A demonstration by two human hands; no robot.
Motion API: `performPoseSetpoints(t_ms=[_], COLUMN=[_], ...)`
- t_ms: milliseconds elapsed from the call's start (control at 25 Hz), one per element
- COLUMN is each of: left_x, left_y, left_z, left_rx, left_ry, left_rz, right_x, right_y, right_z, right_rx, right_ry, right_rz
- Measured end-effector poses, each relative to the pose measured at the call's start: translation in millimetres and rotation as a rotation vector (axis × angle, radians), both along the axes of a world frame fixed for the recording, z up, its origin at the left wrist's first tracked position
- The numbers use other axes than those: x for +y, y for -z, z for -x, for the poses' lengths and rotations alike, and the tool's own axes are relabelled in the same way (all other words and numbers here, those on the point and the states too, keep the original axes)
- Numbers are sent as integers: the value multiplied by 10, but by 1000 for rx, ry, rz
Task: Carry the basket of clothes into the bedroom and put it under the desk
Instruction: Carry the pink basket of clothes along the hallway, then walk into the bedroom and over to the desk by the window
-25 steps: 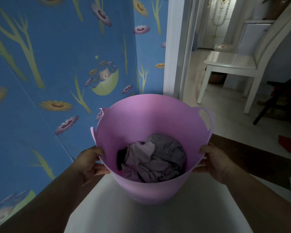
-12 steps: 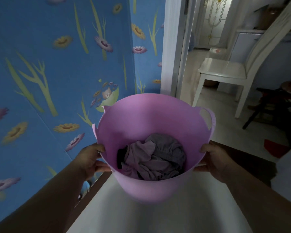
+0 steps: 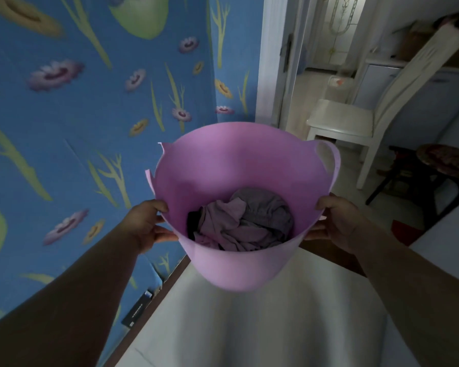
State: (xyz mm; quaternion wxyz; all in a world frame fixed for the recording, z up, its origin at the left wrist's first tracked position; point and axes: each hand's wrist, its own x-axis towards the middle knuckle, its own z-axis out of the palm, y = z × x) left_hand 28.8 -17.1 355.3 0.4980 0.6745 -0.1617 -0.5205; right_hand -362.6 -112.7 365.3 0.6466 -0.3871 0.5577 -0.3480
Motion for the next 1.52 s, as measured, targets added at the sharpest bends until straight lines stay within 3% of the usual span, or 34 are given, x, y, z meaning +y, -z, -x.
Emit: performPoseSetpoints(t_ms=[280, 720, 1240, 1520], left_x=[258, 491, 845, 1590], left_y=[-1290, -2742, -3436, -3537], left_z=[36, 2, -91, 191], left_rx=[3, -23, -60, -50], left_ry=[0, 47, 158, -2], left_rz=[-29, 4, 34, 54], right_x=[256, 611, 1099, 1311], right_y=[-1254, -2716, -3249, -3499], right_z=[35, 36, -66, 115], right_rx=[7, 14, 5, -11], right_ry=[-16, 17, 78, -71], right_rz=[1, 27, 80, 98])
